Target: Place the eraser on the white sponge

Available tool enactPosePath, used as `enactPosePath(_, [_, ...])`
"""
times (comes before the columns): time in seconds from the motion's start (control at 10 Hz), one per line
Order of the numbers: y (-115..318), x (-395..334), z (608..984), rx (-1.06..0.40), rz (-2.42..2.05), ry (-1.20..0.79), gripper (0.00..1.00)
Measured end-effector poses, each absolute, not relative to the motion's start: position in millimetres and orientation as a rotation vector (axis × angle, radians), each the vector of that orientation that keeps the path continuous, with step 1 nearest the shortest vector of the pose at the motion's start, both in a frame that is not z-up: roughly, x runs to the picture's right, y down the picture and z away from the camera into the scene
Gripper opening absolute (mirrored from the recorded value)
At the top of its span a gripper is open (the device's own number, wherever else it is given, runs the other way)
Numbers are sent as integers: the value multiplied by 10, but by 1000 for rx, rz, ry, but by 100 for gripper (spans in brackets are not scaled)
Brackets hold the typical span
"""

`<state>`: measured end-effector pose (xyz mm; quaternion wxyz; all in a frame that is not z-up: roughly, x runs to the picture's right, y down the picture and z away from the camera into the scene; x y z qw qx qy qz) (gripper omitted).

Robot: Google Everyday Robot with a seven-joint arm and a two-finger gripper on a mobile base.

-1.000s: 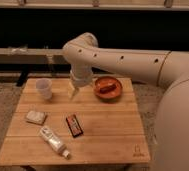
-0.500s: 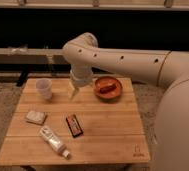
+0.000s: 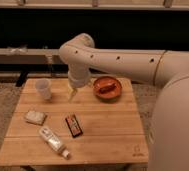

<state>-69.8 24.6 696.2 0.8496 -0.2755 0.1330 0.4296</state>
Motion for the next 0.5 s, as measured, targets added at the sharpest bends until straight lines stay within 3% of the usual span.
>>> enactPosePath(0.5, [665, -1123, 7288, -534, 680, 389, 80])
